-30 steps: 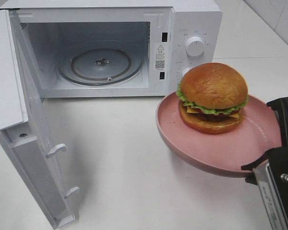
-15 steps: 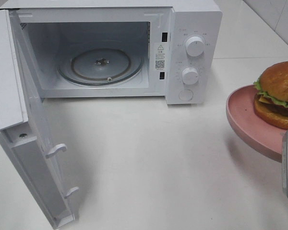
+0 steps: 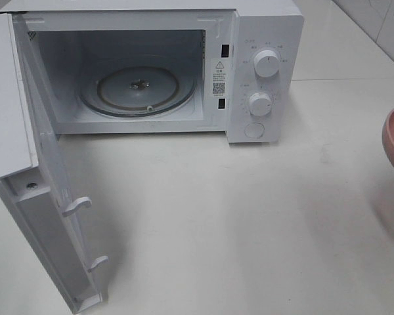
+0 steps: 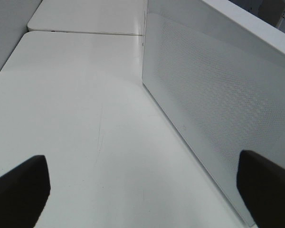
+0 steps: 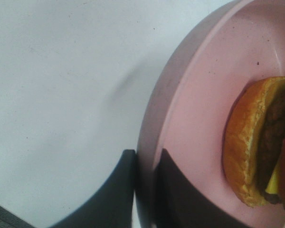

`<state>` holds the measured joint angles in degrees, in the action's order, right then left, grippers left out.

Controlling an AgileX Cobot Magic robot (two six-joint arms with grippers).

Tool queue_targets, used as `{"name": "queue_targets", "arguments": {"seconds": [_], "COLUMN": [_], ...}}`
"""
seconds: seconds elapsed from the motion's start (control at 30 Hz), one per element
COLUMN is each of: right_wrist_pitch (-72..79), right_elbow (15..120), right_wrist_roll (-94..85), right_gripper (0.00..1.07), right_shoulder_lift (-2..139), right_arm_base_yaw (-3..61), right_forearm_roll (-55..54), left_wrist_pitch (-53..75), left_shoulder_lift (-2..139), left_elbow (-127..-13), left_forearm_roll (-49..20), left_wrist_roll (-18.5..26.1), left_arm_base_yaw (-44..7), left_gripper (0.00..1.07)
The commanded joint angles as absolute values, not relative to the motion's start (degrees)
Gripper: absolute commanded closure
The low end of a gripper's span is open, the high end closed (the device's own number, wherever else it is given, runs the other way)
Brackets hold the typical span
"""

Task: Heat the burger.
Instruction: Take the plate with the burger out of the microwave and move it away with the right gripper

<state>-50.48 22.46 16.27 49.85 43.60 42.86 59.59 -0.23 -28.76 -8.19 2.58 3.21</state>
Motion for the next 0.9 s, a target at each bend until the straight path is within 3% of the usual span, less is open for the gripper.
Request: {"name": "queue_targets", "arguments": {"seconds": [0.03, 0.5, 0.9], "right_wrist_pitch": [-52.7, -56.1, -55.8], "right_elbow": [23.2, 26.1, 28.5], "right_wrist_roll": [21.7, 50.8, 61.8], "right_gripper": [1.07, 1.07, 1.05], "right_shoulder_lift": [51.5, 70.0, 84.1], "right_arm_base_yaw": [43.6, 43.5, 43.4], "right_forearm_roll": [47.4, 53.2, 54.2], "left_wrist_pitch": [59.5, 59.5, 59.5], "left_shoulder_lift": [-1.4, -1.4, -1.4], "left_elbow": [-28.6, -28.6, -28.6], "left_forearm_roll": [-8.4, -8.4, -8.4], "left_wrist_roll": [2.6, 2.6, 2.6], "left_arm_base_yaw": [3.3, 3.3, 3.3], "left_gripper": [0.06, 0.06, 0.06]}}
